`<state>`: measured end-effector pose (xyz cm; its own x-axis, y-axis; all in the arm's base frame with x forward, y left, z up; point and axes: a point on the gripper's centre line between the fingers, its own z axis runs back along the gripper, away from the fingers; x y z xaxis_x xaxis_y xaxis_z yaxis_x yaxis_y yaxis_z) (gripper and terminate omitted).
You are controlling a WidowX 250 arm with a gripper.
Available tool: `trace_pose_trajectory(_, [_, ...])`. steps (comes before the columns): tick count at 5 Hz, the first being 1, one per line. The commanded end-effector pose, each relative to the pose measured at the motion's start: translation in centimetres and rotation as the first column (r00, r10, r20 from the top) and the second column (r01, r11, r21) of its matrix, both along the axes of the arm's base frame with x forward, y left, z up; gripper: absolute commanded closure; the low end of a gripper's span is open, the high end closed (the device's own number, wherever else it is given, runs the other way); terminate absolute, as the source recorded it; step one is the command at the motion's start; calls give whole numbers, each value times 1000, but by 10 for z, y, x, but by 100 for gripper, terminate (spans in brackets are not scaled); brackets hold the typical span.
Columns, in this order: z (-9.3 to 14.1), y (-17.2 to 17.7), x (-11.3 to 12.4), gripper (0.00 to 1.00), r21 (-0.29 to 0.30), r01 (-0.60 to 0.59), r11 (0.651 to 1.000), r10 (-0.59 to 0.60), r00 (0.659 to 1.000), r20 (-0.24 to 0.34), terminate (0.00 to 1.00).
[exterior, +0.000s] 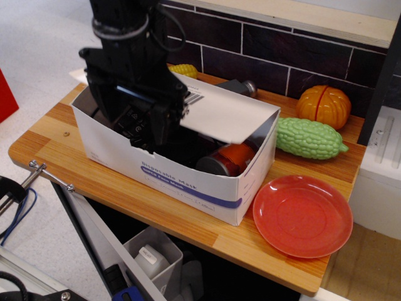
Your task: Open white1fbox flap
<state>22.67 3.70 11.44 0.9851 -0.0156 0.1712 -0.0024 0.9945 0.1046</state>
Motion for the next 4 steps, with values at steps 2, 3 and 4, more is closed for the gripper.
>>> trace_pose_trajectory(2, [54, 10, 40, 0, 79, -43, 996, 33, 991, 130, 0])
trace_pose_trajectory(3, [64, 14, 55, 0, 96, -36, 995, 21, 988, 152, 0])
trace_pose_trajectory(4, [63, 19, 74, 0, 103, -17, 995, -2, 983, 182, 0])
